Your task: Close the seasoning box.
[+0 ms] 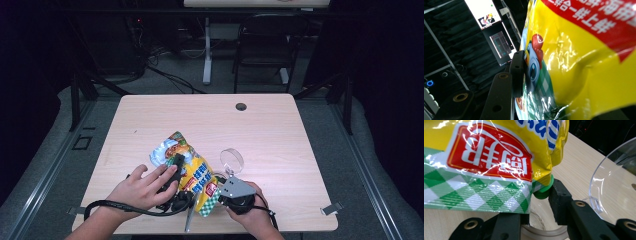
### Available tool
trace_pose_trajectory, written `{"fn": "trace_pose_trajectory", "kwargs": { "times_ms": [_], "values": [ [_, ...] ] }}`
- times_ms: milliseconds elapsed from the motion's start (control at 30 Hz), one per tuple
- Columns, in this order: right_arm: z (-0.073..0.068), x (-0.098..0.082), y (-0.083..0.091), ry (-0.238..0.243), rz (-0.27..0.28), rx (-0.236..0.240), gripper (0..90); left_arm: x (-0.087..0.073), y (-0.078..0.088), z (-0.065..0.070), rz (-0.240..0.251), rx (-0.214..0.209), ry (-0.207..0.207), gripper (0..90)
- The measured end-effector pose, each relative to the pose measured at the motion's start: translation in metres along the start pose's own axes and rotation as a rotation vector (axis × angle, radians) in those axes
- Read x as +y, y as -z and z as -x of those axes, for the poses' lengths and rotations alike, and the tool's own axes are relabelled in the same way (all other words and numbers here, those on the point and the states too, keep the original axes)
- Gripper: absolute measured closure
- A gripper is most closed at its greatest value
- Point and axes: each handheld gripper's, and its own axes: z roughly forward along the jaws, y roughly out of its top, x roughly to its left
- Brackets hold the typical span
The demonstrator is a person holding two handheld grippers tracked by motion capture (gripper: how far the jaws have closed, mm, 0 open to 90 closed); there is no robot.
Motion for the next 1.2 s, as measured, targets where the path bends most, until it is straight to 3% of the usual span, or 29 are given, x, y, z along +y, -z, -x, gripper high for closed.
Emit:
{"fn": "trace_pose_trajectory", "kwargs": {
  "times_ms": [300,567,600,667,1200],
  "values": [
    [-0.0039,0.0013,-0.0006,0.049,-0.008,-0.033,71.7,-0.0003,0.0,-0.0023,0.0,-0.005,-0.018,66.2],
    [-0.007,0.002,-0.002,0.105,-0.028,-0.057,71.7,-0.0012,-0.0021,0.0011,-0.003,-0.036,0.012,66.8],
    [-0.0071,0.0024,-0.0019,0.116,-0.036,-0.058,71.7,-0.0005,-0.0023,-0.0008,0.007,-0.015,-0.018,66.9],
    [-0.0076,0.0023,-0.0025,0.118,-0.035,-0.057,71.7,-0.001,-0.0026,0.0004,0.0,-0.037,-0.004,67.2],
    [-0.0077,0.003,-0.002,0.142,-0.034,-0.062,71.8,-0.0004,-0.0026,-0.0044,0.007,-0.029,-0.004,67.5]
  ]
}}
